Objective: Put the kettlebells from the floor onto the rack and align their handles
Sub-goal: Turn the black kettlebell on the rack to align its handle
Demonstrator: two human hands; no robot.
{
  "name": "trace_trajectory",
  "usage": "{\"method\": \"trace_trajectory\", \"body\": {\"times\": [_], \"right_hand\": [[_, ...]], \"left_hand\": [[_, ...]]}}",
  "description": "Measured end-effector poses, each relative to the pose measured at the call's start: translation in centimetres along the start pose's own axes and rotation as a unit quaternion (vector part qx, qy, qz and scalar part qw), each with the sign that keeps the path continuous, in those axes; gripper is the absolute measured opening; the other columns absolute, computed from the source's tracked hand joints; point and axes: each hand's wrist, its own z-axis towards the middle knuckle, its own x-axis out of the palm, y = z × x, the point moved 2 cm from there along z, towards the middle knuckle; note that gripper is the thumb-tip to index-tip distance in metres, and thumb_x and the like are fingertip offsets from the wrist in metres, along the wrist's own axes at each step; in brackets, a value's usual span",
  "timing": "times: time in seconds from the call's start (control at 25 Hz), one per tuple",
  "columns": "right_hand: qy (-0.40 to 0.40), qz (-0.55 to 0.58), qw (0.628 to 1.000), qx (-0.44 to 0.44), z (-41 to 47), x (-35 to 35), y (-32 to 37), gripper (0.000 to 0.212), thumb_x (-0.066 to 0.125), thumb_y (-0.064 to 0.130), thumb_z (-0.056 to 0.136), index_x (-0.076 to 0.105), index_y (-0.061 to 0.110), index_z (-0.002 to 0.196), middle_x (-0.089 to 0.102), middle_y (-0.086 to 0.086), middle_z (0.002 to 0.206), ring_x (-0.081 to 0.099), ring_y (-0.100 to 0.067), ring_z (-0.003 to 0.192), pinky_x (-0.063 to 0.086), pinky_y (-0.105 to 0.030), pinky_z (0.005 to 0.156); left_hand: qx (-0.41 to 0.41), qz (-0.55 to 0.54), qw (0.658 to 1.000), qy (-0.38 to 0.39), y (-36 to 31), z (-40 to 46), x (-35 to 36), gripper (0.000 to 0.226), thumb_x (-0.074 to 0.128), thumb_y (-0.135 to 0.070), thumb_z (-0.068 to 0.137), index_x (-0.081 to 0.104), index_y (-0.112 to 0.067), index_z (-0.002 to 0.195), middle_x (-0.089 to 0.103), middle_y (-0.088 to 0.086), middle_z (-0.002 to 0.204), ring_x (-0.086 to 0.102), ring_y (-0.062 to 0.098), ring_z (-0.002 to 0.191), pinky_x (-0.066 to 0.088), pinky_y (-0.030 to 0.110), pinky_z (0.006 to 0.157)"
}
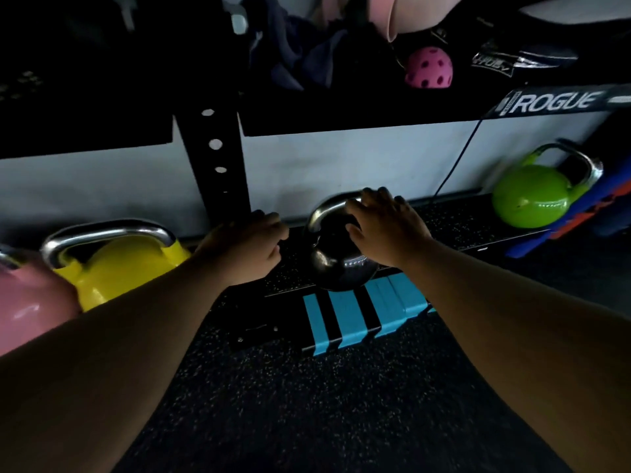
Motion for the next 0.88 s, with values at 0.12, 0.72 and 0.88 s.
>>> {"method": "trace_trajectory", "body": {"times": [0.12,0.72,0.88], "right_hand": [[-0.012,-0.006,1.000,0.020,2.5,1.9,-3.2,0.041,0.044,0.039,0.096,0.048,0.014,0.128,0.049,-0.014,0.128,0.047,-0.033,0.116,0.044,-0.046,0.089],[0.054,0.317,0.945,0.053,7.3,9.8,-10.2,0.047,0.031,0.061,0.094,0.041,0.030,0.129,0.044,-0.011,0.122,0.045,-0.031,0.115,0.039,-0.038,0.084],[0.053,0.356,0.933,0.017,7.0,10.1,-10.9,0.051,0.037,0.068,0.090,0.046,0.030,0.122,0.050,-0.006,0.116,0.052,-0.023,0.106,0.044,-0.032,0.074]], "left_hand": [[0.005,0.005,1.000,-0.015,-1.7,5.9,1.1,0.031,0.044,-0.033,0.093,0.053,-0.015,0.117,0.055,0.006,0.116,0.055,0.028,0.105,0.048,0.041,0.082],[-0.179,-0.337,0.920,-0.090,-4.8,15.1,6.9,0.041,0.044,-0.056,0.094,0.050,-0.017,0.101,0.056,-0.002,0.087,0.053,0.011,0.073,0.034,0.019,0.057],[-0.205,-0.337,0.914,-0.096,-5.8,14.2,7.0,0.037,0.044,-0.056,0.095,0.050,-0.020,0.101,0.057,-0.005,0.090,0.055,0.008,0.075,0.034,0.021,0.057]]}}
